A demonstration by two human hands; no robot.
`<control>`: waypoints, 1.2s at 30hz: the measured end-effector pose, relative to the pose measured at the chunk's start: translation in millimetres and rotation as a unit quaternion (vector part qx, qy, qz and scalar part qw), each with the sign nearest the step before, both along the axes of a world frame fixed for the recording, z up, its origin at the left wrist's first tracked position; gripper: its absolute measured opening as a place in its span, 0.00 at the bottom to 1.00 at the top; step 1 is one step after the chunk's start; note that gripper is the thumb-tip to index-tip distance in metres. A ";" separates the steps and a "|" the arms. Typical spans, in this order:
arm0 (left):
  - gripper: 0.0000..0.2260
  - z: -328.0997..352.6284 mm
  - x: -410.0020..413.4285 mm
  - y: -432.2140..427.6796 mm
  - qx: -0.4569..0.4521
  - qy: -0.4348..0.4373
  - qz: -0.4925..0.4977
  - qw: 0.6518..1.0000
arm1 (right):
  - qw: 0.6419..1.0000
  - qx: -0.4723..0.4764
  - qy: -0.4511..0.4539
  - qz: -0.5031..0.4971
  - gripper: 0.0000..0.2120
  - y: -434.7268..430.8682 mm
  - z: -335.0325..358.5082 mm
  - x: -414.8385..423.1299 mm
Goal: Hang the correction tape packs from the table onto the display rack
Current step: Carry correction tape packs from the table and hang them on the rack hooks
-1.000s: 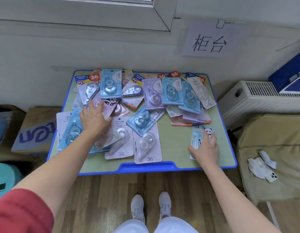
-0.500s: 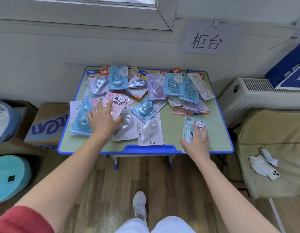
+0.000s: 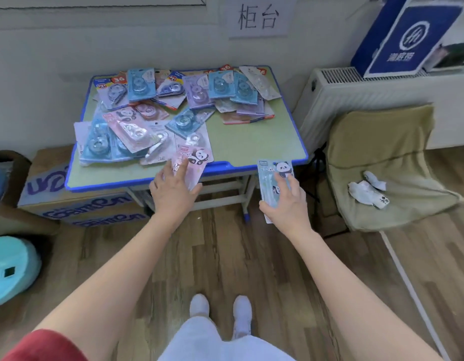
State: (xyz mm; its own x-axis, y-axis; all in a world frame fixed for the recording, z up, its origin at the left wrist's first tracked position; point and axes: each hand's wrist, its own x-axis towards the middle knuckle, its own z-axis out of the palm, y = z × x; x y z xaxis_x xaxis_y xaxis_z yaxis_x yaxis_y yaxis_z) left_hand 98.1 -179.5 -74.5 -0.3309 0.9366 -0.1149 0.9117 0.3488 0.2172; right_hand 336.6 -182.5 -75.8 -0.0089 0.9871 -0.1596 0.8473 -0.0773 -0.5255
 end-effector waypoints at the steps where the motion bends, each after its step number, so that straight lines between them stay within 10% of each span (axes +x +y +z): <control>1: 0.31 -1.6 11.7 -6.1 0.005 -0.002 -0.020 1.000 | 1.000 -0.004 -0.003 -0.009 0.36 -14.0 0.1 7.8; 22: 0.30 -29.0 249.5 -242.6 -0.011 -0.019 -0.466 0.884 | 0.882 -0.018 0.033 -0.469 0.33 -413.2 -22.0 129.3; 36: 0.29 -21.3 506.9 -509.7 -0.014 -0.087 -0.597 0.798 | 0.795 -0.011 0.019 -0.606 0.33 -713.5 -15.6 314.1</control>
